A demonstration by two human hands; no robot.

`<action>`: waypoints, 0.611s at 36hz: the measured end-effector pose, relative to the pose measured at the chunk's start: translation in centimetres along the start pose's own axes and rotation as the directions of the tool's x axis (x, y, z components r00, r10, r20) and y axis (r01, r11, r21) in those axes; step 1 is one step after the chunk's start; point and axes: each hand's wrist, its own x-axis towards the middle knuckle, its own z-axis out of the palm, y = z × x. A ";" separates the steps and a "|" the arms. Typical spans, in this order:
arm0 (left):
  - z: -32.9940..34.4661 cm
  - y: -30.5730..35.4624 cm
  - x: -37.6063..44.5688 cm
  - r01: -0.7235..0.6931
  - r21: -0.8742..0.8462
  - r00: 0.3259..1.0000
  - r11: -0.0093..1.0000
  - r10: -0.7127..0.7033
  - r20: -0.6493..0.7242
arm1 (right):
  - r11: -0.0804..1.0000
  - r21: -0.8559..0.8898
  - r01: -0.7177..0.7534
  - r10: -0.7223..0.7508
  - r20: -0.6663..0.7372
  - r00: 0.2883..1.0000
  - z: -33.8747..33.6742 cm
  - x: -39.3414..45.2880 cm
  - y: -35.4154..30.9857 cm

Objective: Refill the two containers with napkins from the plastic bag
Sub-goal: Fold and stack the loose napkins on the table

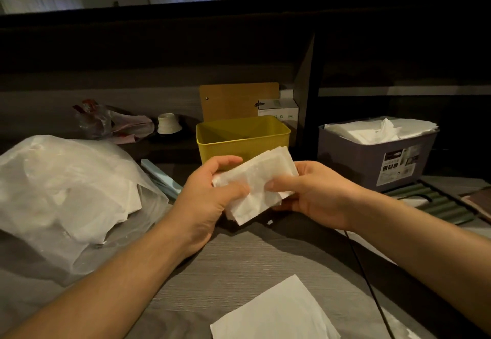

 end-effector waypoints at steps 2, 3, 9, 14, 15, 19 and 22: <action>0.0 0.0 -0.1 0.019 0.072 0.999 0.997 -0.022 0.044 | 0.998 -0.043 0.043 -0.045 -0.046 0.998 0.1 -0.1 -0.3; 0.0 0.1 -0.1 0.029 0.101 0.997 0.994 -0.036 0.068 | 0.996 -0.061 0.059 -0.062 -0.057 0.996 0.1 -0.2 -0.3; 0.5 0.2 -0.5 0.082 0.095 0.991 0.992 -0.091 0.095 | 0.996 -0.021 0.089 -0.091 -0.087 0.992 1.1 -0.4 -0.3; 0.9 0.2 -0.7 0.093 -0.017 0.994 0.996 -0.091 0.067 | 0.989 -0.110 0.099 -0.114 -0.143 0.983 1.6 -0.8 -0.5; 0.9 0.3 -0.7 0.095 -0.050 0.993 0.994 -0.091 0.072 | 0.980 -0.151 0.127 -0.152 -0.167 0.974 1.6 -1.0 -0.8; 0.9 0.6 -0.8 0.136 -0.205 0.986 0.969 -0.113 0.123 | 0.961 -0.163 0.223 -0.262 -0.288 0.921 1.4 -0.8 -3.6; 0.4 0.7 -0.5 0.177 -0.313 0.979 0.933 -0.135 0.152 | 0.956 -0.175 0.237 -0.279 -0.284 0.917 1.5 1.0 -6.5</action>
